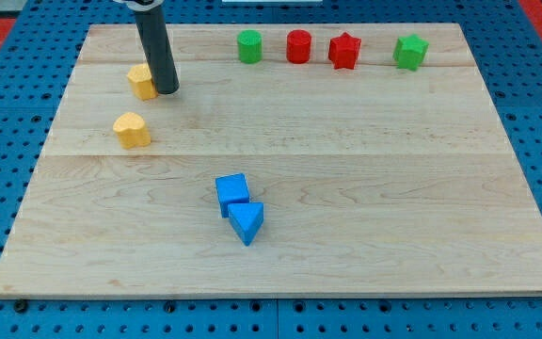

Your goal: Move the yellow hexagon away from yellow heart

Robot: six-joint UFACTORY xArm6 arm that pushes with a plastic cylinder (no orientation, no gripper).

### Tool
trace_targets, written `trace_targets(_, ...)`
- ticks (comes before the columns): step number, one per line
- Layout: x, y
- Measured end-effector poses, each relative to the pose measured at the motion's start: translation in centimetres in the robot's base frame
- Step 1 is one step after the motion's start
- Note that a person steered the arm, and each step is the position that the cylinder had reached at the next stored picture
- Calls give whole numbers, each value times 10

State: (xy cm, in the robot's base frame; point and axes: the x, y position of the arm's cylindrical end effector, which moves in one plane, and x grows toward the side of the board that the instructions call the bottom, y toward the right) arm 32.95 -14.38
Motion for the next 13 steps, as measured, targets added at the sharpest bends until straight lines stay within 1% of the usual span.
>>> trace_targets(8, 5, 15)
trace_targets(9, 8, 63)
trace_targets(10, 8, 186)
trace_targets(11, 4, 330)
trace_targets(12, -54, 417)
trace_targets(13, -99, 386)
